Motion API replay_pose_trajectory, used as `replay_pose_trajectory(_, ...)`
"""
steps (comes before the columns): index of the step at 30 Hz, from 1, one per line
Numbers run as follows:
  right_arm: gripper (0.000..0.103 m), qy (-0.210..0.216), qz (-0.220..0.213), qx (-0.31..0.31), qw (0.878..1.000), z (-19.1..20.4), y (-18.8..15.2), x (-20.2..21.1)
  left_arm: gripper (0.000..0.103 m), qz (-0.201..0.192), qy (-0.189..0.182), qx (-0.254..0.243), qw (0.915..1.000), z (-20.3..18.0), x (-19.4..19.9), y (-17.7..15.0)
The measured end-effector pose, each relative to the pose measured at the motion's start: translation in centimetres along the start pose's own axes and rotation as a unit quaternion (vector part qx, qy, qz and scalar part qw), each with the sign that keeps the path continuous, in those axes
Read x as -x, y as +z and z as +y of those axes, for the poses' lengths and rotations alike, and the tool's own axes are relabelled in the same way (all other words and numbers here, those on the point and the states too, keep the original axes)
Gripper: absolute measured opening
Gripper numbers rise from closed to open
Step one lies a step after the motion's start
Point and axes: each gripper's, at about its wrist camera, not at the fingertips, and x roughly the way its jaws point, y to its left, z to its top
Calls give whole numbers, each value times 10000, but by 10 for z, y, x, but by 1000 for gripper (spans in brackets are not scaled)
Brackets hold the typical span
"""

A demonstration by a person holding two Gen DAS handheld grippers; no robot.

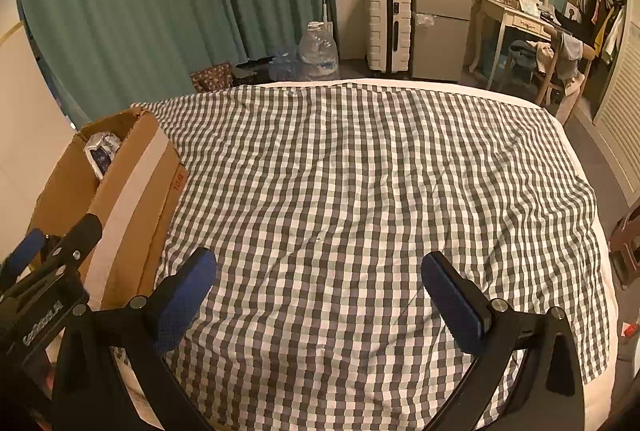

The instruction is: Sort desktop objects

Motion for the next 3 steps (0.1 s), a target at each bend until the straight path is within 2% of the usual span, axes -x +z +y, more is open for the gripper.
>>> replay_pose_trajectory(1,103,5,17,-12,10000,-1,0,-1,103,-27,-82,-26,10000,-1,1,-1)
replay_pose_trajectory(3,103,20,39,-32,10000,-2,0,-2,103,-55,199,-200,9996,-8,2,0)
